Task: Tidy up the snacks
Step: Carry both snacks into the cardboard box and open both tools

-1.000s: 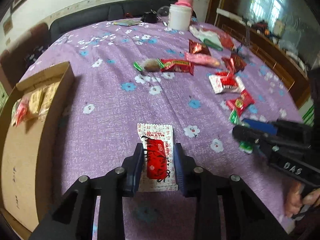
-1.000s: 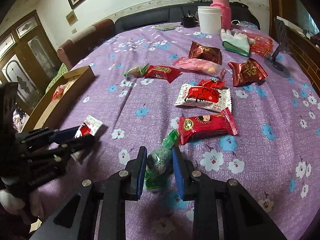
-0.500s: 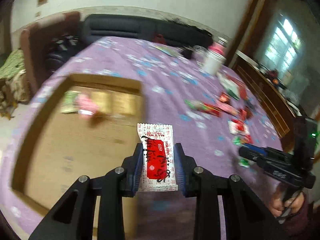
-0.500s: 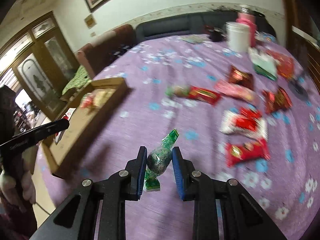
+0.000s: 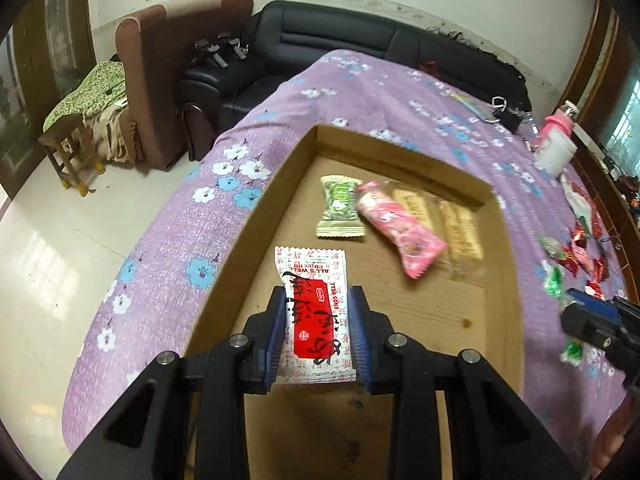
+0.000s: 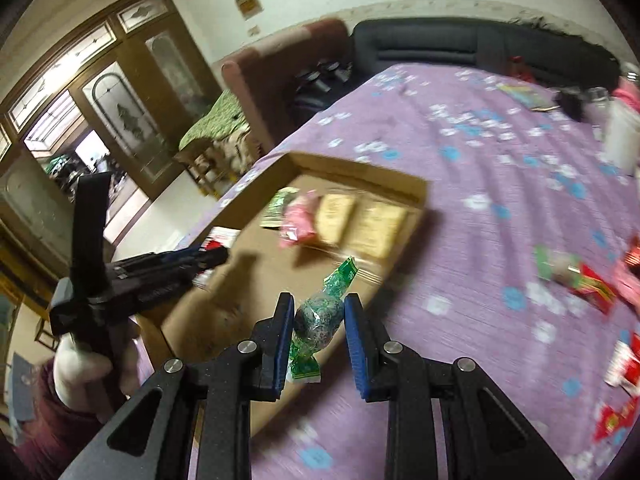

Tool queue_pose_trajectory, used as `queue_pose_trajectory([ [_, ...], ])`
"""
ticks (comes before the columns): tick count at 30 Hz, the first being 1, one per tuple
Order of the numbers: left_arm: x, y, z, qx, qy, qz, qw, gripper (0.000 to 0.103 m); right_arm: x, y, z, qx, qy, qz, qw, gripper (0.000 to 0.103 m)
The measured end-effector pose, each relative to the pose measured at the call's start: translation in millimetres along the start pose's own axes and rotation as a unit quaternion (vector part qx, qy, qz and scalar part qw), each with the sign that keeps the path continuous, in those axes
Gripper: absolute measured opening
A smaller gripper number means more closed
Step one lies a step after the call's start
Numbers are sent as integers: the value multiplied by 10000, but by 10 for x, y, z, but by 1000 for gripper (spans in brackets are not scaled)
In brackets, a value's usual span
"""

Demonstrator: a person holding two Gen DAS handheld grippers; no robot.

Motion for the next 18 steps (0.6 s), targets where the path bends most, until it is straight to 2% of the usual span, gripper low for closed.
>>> queue_pose_trajectory([
  [6, 61, 58, 169, 117, -17, -51, 9999, 30, 276, 109, 674, 480, -1, -82, 9988, 28],
  [8, 83, 80, 167, 128, -105, -136, 9998, 34, 288, 124, 829, 586, -29, -58, 9983, 28],
  [10, 130, 109, 130, 42, -121, -198, 9997, 52, 293, 127, 959, 653, -45, 39, 9978, 29],
  [13, 184, 114, 31, -60, -225, -319, 9992, 58, 293, 128, 1011, 630, 73, 136, 9979, 30],
  [15, 214, 100, -50, -101, -298, -407, 9987, 60, 295, 135, 975, 575, 80, 162, 9982, 43],
  [17, 258, 66, -195, -203, -373, -584, 9974, 61, 285, 159, 871, 416, 72, 212, 9989, 50],
  [18, 259, 58, -249, -257, -402, -622, 9969, 62, 277, 171, 795, 314, 94, 229, 9992, 50],
])
Point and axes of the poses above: each gripper's, at about its wrist camera, not at the fingertips, and z roughly the way its jaws point, x to its left, y to its top, the point moved 9 cm from there along z, roughly the way its jaws point, and after that the axes turned 1 degree about z, right-handed, at the moved point
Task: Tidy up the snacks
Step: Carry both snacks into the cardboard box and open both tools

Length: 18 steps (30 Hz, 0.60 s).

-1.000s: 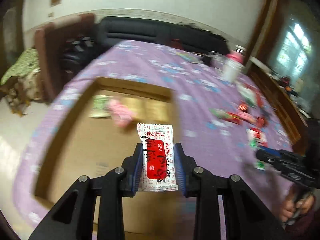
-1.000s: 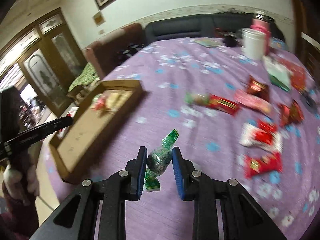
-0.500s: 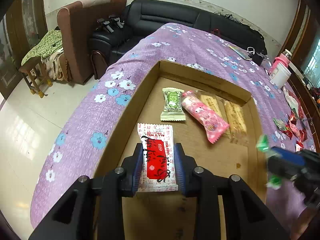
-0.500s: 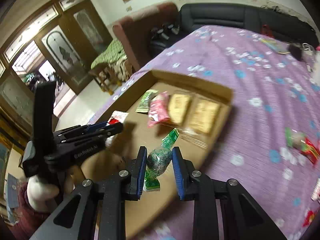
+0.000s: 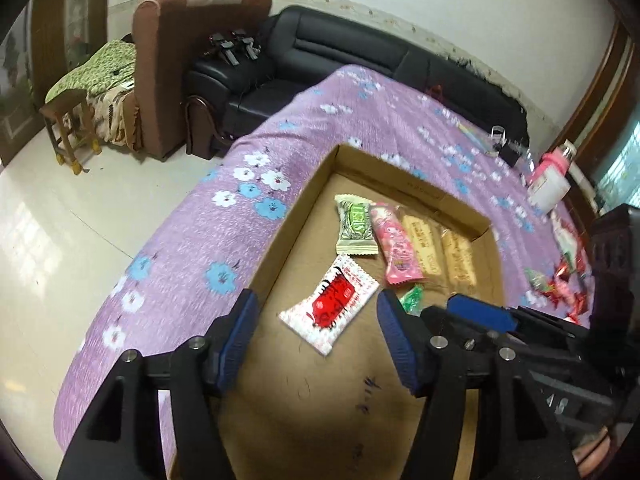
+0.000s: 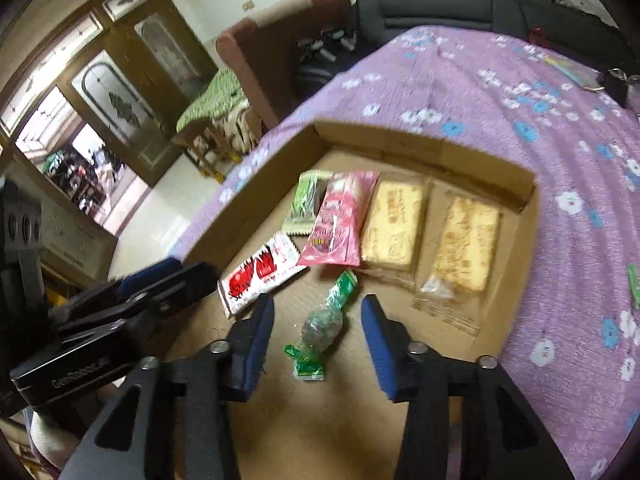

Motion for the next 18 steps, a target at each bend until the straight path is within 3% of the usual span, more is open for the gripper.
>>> queue_pose_trajectory([
  [5, -93, -93, -404, -560, 269, -64, 9980, 74, -87, -50, -355, -397, -63, 27, 9992, 52],
  [10, -262, -187, -608, -936, 979, 197, 9906, 78, -286, -224, -620, -570, -143, 146, 9982, 55],
  [14, -483, -257, -651, -1060, 1295, 593, 9841, 79, -477, -365, -826, -727, -383, 85, 9966, 55],
  [18, -750, -331, -641, -1013, 1268, 913, 9825, 79, -669, -482, -1025, -836, -481, 191, 9952, 56],
])
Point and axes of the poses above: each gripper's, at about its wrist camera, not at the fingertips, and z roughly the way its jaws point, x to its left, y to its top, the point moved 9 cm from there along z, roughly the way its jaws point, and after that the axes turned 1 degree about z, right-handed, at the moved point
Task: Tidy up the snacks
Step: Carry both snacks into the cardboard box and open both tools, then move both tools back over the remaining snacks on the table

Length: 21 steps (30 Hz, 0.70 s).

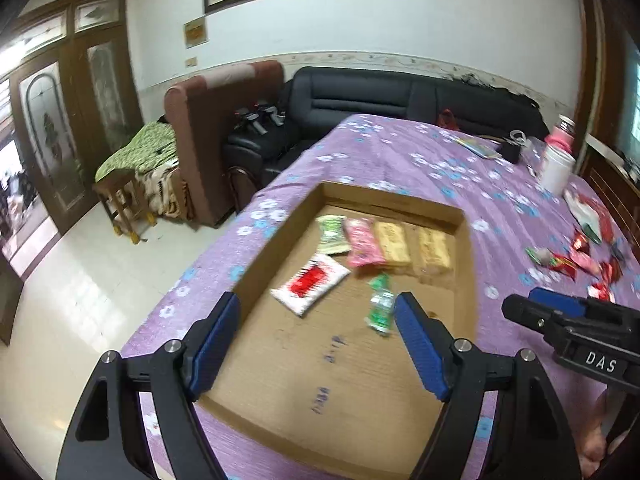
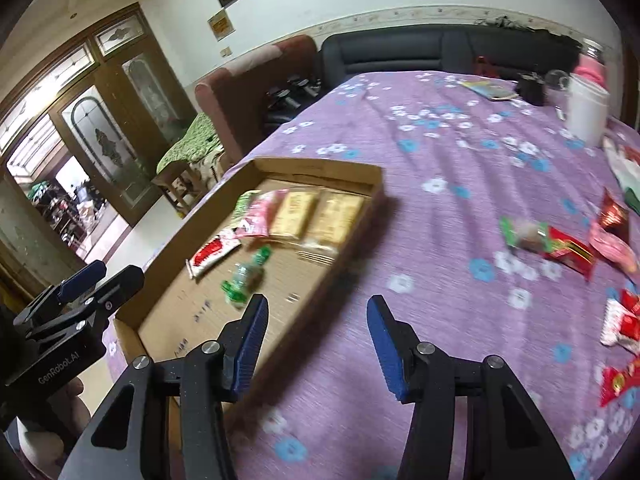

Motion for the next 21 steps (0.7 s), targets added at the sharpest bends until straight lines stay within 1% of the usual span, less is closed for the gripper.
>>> queue_pose_trajectory([
  [8, -452, -68, -119, -5, -85, 489, 9988, 79, -414, -106, -271, -164, -120, 325, 9993, 57],
  [16, -723, -118, -161, 37, -126, 777, 9969, 79, -789, -189, -502, -325, -222, 609, 9974, 57],
  [21, -889, -149, -179, 65, -201, 926, 9955, 79, -1055, -228, -656, -435, -380, 811, 9950, 57],
])
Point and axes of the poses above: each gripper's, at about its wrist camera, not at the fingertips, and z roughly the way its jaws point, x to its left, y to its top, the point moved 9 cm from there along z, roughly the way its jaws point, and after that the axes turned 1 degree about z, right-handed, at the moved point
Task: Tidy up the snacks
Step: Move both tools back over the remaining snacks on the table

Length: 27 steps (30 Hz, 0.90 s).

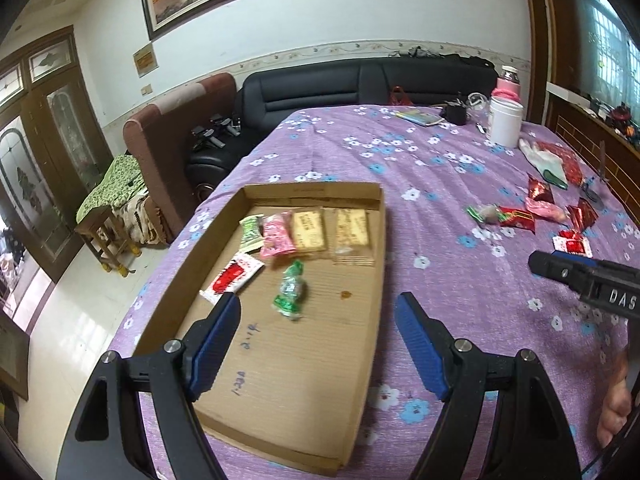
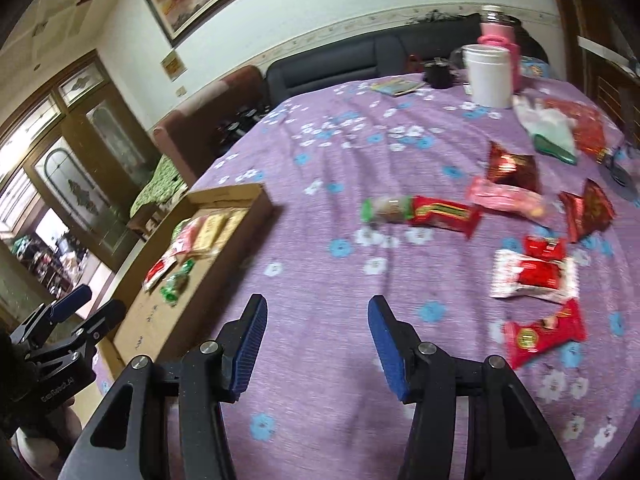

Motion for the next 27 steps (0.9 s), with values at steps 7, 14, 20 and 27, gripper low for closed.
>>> queue_pose_trajectory([
  [7, -236, -40, 46, 110, -186, 222, 9995, 79, -584, 55, -226, -195, -320, 505, 9980, 56],
  [14, -394, -38, -21, 78, -664, 131, 9977, 79, -1283, 298, -529, -609, -923, 1011, 9887, 56],
  [20, -507, -72, -8, 155, -850, 74, 9962, 79, -1757, 447, -408, -540, -1368, 1260, 9811, 56],
  [27, -595, -94, 3, 222, -1015, 79, 9946, 79, -1429, 284, 188, 246, -234, 870, 9956, 56],
])
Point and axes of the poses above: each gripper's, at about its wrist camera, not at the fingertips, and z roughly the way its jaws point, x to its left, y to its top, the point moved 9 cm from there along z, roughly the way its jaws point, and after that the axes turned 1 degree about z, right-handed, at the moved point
